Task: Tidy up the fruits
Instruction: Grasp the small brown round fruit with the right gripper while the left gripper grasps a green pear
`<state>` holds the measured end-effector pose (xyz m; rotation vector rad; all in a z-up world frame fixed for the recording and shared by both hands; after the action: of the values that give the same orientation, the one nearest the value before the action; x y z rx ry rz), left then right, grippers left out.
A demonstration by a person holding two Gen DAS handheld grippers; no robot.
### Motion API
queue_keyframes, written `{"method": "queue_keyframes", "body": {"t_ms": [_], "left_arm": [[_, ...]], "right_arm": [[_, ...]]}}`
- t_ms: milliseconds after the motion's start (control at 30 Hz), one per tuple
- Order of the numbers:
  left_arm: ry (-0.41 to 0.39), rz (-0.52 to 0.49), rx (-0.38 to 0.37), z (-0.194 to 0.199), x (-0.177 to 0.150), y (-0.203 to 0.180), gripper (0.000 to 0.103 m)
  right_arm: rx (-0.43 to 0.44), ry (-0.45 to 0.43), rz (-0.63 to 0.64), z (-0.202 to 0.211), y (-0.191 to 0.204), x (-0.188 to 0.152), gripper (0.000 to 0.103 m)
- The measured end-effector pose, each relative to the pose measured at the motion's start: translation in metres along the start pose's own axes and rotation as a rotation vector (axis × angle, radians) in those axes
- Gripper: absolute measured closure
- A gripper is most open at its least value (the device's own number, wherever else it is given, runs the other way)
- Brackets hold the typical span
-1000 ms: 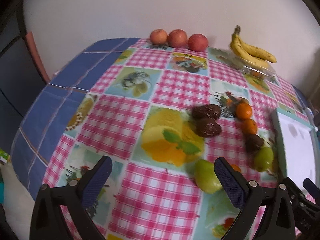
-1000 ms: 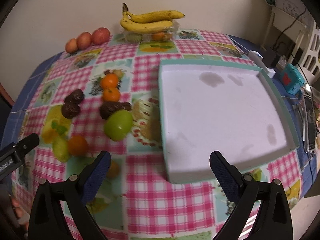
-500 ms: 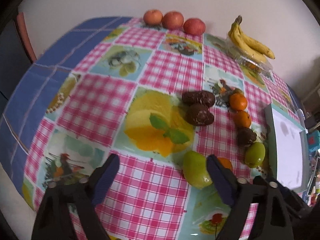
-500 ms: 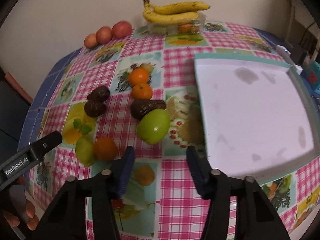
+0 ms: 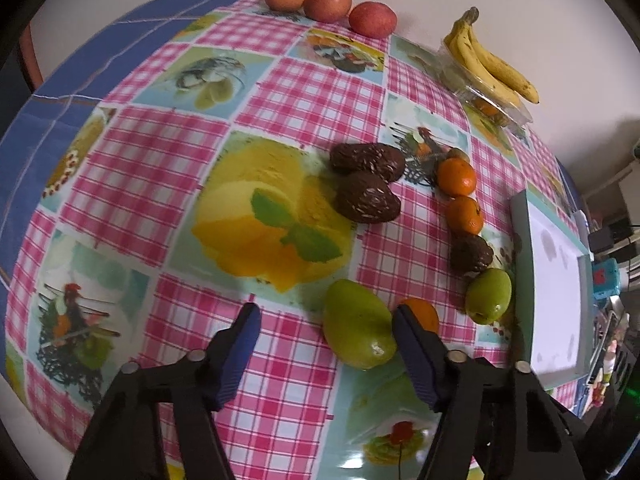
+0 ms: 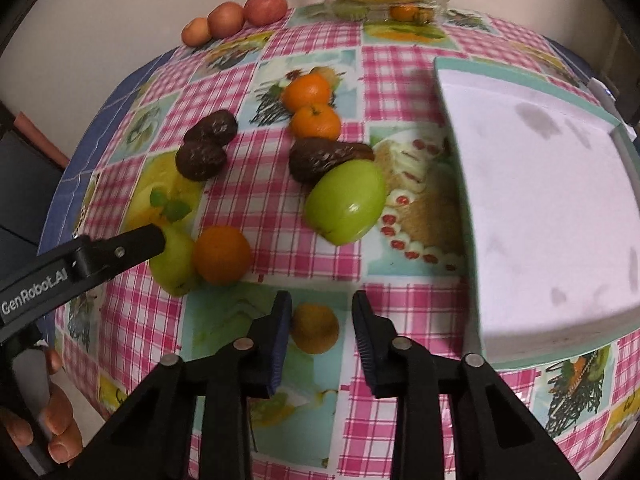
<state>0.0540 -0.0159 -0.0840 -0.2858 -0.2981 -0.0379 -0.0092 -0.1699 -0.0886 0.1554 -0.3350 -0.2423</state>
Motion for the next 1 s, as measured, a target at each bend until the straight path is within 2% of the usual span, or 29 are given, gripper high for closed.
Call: {"method": "queue_keyframes", "body": {"t_ms": [33, 267, 433, 633, 767, 1000], "left_arm": [[0.004, 0.003, -0.012, -0.001, 0.0, -0.002, 0.039], [0.041, 0.012, -0.047, -0.01, -0.001, -0.008, 0.044], [0.06, 0.036, -0.101, -0.01, -0.006, -0.01, 0.061], [0.06, 0.065, -0.106, -0.006, -0.008, -0.006, 0.061], [0.008, 0.082, -0.06, 0.006, -0.003, 0.006, 0.061], [-0.056, 0.1, -0.069, 0.024, 0.004, 0.012, 0.061]], "right_arm": [[0.0, 0.004, 0.001, -0.001, 0.001, 0.0, 0.078], [0.017, 0.013, -0.018, 0.0, -0.001, -0.003, 0.078], [0.004, 0.002, -0.034, 0.004, -0.008, -0.002, 0.078], [-0.015, -0.006, -0.05, 0.005, -0.016, -0.001, 0.078], [-0.015, -0.014, -0.067, 0.007, -0.021, 0.0, 0.078], [-0.008, -0.085, -0.095, 0.026, -0.026, 0.009, 0.078]]}}
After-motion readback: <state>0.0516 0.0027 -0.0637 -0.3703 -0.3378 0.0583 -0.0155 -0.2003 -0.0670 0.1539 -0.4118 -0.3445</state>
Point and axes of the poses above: each gripper's, at about its wrist camera, not at the fingertips, and z roughly against the way its jaws point, y to its left, x to its top, the point moved 6 cm from there along -z, roughly the way its jaws point, and after that the axes turned 1 degree about -z, right-handed, at the moved point
